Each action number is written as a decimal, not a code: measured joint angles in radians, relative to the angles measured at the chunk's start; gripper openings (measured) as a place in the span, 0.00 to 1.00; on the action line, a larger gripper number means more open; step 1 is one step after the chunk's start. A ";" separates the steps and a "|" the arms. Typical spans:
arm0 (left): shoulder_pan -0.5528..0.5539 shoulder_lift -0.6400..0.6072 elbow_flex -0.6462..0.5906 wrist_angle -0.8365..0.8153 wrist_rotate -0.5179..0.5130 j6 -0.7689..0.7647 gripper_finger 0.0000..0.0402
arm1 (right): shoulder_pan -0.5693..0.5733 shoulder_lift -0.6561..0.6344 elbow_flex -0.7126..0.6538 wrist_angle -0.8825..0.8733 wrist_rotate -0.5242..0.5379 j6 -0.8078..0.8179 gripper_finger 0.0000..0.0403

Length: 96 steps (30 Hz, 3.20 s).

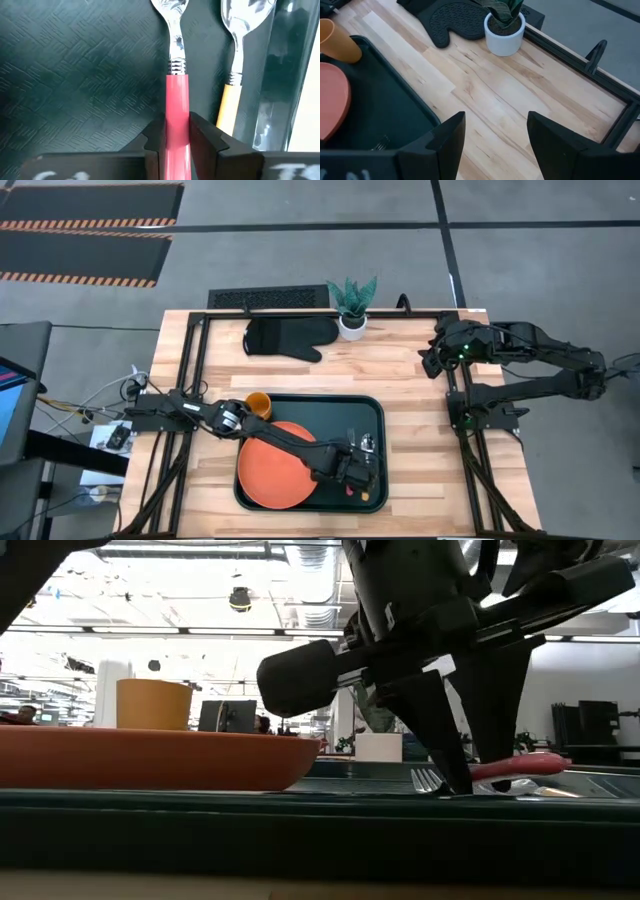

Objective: Pick and place plate/cup/fork/spoon on tray
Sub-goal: Put the pink fork to the left of the yellow spoon on the black serving tray, then return to Home Position

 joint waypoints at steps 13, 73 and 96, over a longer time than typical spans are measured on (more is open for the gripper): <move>0.001 0.000 0.000 0.000 0.033 0.012 0.22 | 0.000 0.000 0.000 -0.001 0.000 0.000 0.59; -0.024 -1.445 -0.402 -0.413 -0.675 1.269 0.34 | 0.000 -0.358 -0.168 0.784 -0.002 -0.291 0.59; -0.057 -2.524 -1.898 0.393 -0.503 1.325 0.34 | -0.022 -0.418 -0.950 1.485 0.014 -0.072 0.59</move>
